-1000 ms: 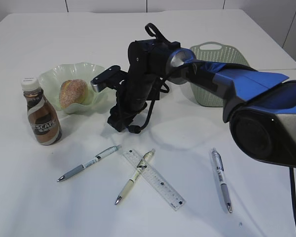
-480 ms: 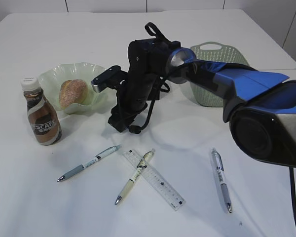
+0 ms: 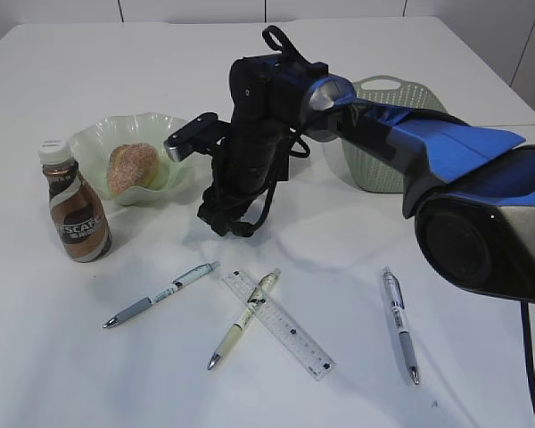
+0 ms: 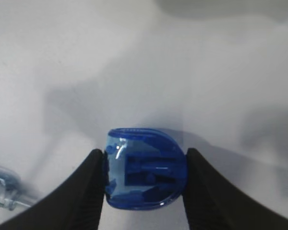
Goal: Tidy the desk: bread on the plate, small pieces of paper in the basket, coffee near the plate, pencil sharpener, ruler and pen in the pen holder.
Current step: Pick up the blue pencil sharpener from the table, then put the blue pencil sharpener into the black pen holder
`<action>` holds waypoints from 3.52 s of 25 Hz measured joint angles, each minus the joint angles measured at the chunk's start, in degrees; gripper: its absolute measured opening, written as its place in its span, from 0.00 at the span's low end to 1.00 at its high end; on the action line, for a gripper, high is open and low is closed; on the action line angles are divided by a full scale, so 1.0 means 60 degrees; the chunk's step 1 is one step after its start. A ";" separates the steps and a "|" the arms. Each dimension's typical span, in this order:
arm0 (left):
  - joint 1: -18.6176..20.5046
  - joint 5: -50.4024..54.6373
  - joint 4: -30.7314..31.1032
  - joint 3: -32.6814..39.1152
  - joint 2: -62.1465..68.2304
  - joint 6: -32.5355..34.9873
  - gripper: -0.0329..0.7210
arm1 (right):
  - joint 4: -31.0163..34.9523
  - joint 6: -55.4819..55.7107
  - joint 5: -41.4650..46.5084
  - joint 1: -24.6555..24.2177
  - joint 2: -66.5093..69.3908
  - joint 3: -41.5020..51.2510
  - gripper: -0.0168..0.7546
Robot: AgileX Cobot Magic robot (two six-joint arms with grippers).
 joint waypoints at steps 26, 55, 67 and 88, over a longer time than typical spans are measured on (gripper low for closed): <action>0.0000 0.0000 0.0000 0.0000 0.0000 0.0000 0.64 | -0.0262 0.1907 0.0499 0.0000 -0.0840 -0.1014 0.51; 0.0000 0.0098 -0.0535 0.0000 0.0000 0.0000 0.64 | -0.4034 0.5114 0.0670 -0.0163 -0.2017 -0.1415 0.50; 0.0000 0.0180 -0.0708 0.0000 0.0000 0.0000 0.64 | -0.4071 0.5779 -0.0726 -0.0387 -0.2017 -0.1415 0.50; 0.0000 0.0180 -0.0728 0.0000 0.0000 0.0000 0.64 | -0.4071 0.6189 -0.1783 -0.0649 -0.0830 -0.1420 0.50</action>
